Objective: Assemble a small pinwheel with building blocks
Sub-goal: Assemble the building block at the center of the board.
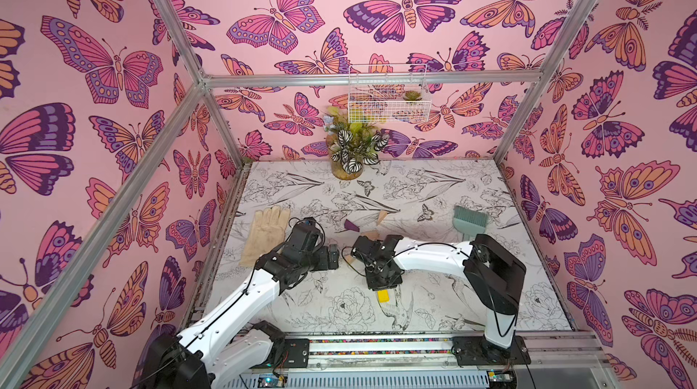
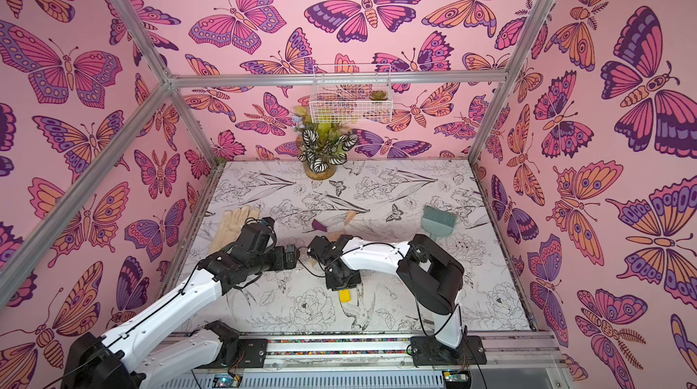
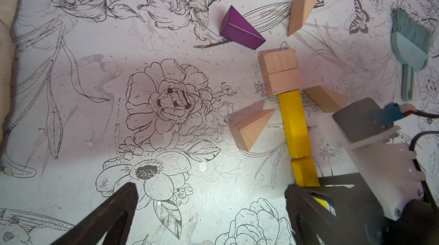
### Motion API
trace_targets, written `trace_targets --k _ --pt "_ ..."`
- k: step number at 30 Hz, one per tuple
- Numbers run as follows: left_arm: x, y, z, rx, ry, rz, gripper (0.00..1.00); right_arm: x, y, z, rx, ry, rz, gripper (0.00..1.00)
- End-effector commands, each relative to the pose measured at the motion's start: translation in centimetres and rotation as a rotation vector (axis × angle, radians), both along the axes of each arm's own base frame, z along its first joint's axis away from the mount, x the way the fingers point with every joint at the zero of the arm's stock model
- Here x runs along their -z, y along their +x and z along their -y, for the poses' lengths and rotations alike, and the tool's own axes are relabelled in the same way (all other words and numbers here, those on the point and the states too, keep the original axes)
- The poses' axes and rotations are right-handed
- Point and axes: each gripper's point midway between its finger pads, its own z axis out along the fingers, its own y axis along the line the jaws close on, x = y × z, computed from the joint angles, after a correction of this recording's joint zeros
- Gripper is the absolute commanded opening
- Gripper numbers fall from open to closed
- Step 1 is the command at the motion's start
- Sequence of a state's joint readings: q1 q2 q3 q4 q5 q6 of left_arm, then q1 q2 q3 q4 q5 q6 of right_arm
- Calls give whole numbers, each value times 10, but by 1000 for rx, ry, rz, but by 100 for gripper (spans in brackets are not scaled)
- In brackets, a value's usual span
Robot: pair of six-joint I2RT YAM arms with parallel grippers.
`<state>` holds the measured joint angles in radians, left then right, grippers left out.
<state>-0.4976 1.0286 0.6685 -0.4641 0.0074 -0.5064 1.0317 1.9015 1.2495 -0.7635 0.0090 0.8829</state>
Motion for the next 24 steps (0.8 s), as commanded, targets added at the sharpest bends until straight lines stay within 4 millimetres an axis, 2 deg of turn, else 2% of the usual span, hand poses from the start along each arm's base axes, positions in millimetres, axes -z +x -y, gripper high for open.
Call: trace_targets --k 1,24 --pt "7 -1 -2 -4 4 -13 100 5 4 3 7 -24 -10 26" --pt "10 0 0 -1 1 -22 100 8 7 4 13 -36 -11 28"
